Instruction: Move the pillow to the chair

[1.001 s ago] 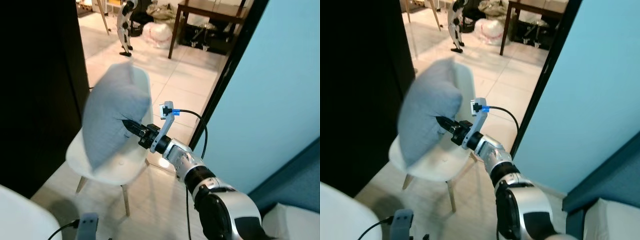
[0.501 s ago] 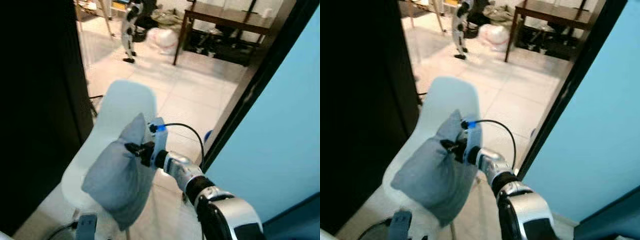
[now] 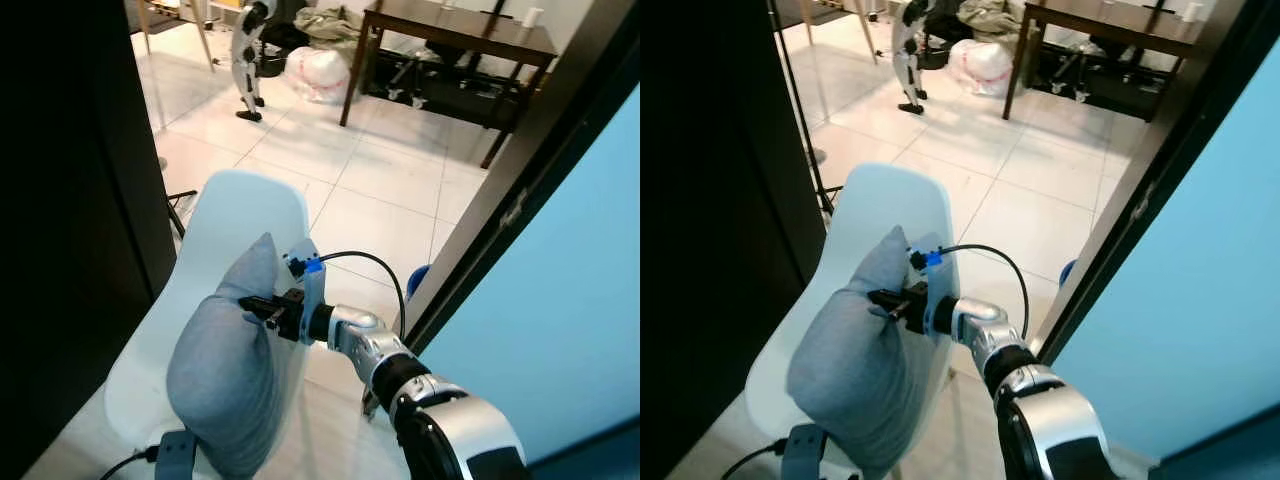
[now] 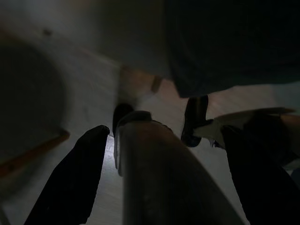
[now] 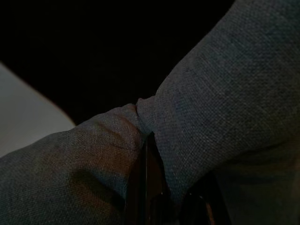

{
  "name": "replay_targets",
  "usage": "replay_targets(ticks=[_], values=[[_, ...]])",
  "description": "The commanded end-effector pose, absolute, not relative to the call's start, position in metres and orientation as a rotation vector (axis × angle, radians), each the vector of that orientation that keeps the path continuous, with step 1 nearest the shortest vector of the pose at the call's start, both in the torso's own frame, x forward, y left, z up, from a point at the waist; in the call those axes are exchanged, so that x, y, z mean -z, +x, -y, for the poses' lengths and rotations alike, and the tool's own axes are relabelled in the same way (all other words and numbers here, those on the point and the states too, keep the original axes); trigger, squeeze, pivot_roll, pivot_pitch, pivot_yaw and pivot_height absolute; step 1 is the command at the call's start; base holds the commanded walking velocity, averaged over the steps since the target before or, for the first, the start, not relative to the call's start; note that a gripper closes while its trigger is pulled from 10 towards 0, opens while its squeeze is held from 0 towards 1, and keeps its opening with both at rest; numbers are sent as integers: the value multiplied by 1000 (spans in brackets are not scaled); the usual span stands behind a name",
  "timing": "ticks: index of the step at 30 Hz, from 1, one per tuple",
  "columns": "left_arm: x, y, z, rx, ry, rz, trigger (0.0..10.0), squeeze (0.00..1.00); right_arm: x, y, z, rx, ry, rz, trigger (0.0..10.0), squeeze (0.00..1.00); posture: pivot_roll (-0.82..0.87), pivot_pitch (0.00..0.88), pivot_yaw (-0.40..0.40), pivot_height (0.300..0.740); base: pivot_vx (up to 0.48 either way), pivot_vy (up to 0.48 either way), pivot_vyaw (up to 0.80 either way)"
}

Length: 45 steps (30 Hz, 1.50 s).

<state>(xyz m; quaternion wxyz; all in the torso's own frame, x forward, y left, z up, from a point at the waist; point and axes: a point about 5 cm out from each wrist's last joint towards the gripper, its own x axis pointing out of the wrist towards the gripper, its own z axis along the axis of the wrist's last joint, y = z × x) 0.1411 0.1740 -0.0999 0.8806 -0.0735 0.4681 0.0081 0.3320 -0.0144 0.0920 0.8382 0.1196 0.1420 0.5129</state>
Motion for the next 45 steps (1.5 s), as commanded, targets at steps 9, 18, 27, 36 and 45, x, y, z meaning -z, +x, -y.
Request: replay_targets(ticks=[9, 18, 27, 36, 45], values=[[107, 122, -171, -13, -154, -1051, 10000, 0, -92, 321, -6, -1131, 334, -255, 10000, 0, 118, 67, -120, 737, 0, 0, 781], [108, 121, -170, -13, -154, -1055, 10000, 0, -91, 321, -7, -1101, 326, -247, 10000, 0, 116, 71, -119, 737, 0, 0, 778], [108, 120, -170, -21, -164, -1071, 10000, 0, -88, 336, 8, -847, 226, -272, 10000, 0, 115, 73, -119, 737, 0, -50, 347], [108, 120, -172, -48, -176, -1067, 10000, 0, -85, 343, 22, -718, 168, -293, 10000, 0, 113, 74, -116, 737, 0, -399, 0], [108, 120, -173, -52, -175, -1071, 10000, 0, -63, 335, 29, -674, 0, -408, 10000, 0, 116, 74, -118, 737, 0, 0, 0]])
